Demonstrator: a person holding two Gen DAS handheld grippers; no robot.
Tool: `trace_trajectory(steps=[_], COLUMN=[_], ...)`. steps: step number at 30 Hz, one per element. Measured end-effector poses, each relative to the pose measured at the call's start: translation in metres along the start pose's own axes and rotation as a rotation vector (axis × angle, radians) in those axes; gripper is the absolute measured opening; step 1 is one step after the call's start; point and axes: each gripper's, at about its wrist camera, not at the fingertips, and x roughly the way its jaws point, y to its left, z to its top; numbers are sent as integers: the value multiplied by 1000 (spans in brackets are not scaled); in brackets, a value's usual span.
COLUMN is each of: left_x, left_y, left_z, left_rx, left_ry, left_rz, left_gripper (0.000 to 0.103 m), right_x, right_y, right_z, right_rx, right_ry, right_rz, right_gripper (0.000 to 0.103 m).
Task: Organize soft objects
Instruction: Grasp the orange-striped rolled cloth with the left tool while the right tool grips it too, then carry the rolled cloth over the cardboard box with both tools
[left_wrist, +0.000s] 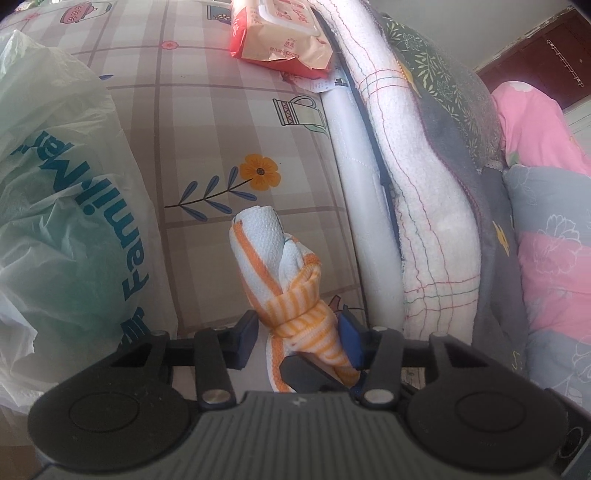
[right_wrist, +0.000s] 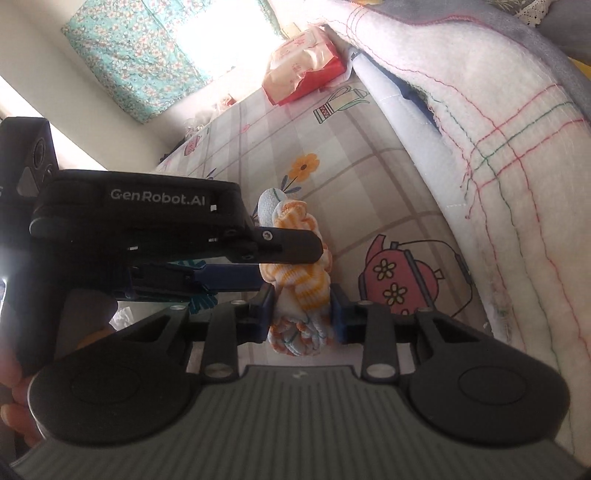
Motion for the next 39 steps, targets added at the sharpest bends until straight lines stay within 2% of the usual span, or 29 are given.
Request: trace_trajectory(steps=[10, 15, 19, 26, 30, 33, 39], left_x=[-92, -157, -212, -293, -320, -331, -332], left_y=[-10, 9, 39, 116, 161, 192, 241], left_z=[-32, -53, -72, -116, -142, -159, -184], left_rx=[54, 44, -1, -154, -242, -290, -374], left_ry=[-151, -259, -365, -522, -569, -586, -577], left_rz=[-57, -74, -59, 1, 26, 31, 42], left_gripper=[47, 48, 48, 50, 53, 53, 52], right_x=[-59, -85, -97, -79, -60, -40, 2], right_y=[43, 82, 131, 240, 304, 341, 389], right_z=[-10, -16, -20, -37, -56, -69, -100], right_rx=[-68, -162, -277, -546, -716, -835, -1014], right_ry=[-115, -139, -131, -32, 68, 155, 322], right_rz=[79, 153, 237, 393, 447, 435, 320], right_gripper=[30, 30, 30, 30, 30, 30, 30])
